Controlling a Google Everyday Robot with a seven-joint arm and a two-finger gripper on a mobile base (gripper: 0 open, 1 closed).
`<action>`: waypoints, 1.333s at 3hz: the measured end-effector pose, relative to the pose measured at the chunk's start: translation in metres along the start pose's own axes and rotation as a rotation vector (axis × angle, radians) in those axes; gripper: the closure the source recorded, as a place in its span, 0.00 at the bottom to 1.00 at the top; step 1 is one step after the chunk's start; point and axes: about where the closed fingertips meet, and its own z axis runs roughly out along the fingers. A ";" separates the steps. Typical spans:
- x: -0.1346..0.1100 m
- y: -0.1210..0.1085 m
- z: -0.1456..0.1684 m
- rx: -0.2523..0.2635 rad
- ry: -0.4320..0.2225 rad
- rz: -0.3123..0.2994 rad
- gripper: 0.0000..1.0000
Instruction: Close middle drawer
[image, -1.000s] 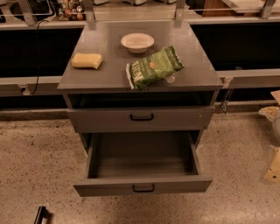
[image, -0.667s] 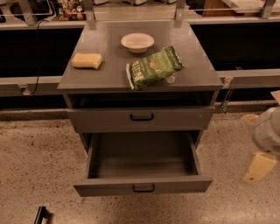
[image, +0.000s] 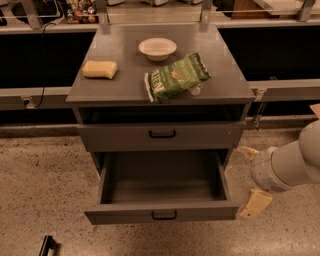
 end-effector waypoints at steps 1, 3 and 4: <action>0.017 0.017 0.031 -0.097 0.018 0.033 0.00; 0.058 0.081 0.120 -0.278 -0.071 0.091 0.00; 0.051 0.088 0.122 -0.317 -0.061 0.048 0.00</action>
Offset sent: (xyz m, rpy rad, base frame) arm -0.0919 -0.0099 -0.2518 0.2675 0.3531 0.0679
